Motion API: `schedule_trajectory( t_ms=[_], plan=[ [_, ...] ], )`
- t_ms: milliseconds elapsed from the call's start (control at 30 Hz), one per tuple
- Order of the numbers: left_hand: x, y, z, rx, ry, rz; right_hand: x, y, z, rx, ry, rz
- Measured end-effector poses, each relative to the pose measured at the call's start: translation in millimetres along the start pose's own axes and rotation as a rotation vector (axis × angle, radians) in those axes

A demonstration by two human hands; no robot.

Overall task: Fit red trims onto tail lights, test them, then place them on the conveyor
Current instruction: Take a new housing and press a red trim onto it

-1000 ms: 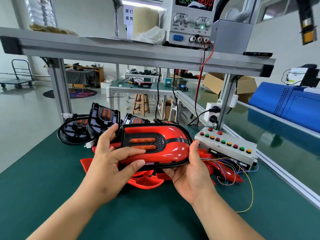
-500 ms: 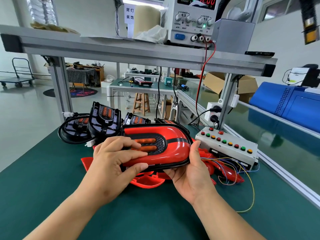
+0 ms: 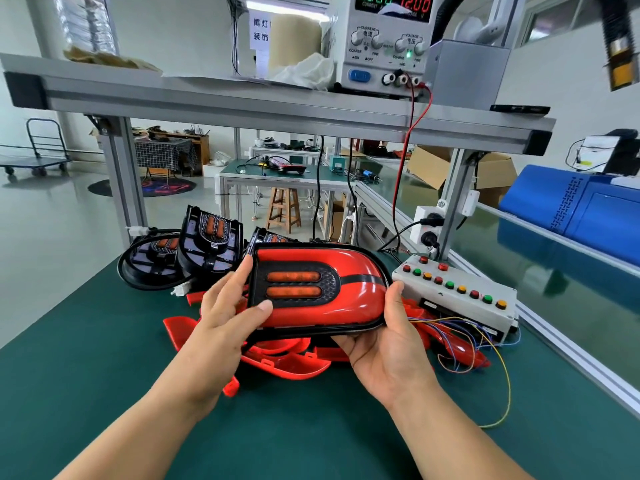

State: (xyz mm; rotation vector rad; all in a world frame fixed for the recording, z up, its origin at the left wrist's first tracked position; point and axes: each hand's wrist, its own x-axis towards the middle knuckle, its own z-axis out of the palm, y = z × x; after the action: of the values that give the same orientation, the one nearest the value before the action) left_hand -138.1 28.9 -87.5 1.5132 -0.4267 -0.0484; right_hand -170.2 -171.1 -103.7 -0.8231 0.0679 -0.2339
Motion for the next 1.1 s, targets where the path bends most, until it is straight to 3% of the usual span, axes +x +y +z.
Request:
schedule_trajectory(
  t_ms=[133, 267, 567, 800, 1100],
  plan=[
    [5.8, -0.7, -6.6, -0.08, -0.154, -0.088, -1.1, -1.3, 0.7, 0.014, -0.006, -0.002],
    [7.3, 3.1, -13.0, -0.025, -0.221, -0.035, -2.7, 1.3, 4.9, -0.004, -0.028, 0.025],
    [10.1, 0.4, -17.0, 0.03, -0.097, 0.024, -4.6, -0.2, 4.9, -0.074, -0.133, 0.008],
    [7.3, 2.7, -16.0, 0.101, -0.045, 0.196, -6.7, -3.8, 2.7, -0.029, -0.19, 0.047],
    [9.0, 2.4, -16.7, -0.024, -0.113, 0.141, -7.7, -6.5, 3.5, 0.033, -0.185, 0.073]
  ],
)
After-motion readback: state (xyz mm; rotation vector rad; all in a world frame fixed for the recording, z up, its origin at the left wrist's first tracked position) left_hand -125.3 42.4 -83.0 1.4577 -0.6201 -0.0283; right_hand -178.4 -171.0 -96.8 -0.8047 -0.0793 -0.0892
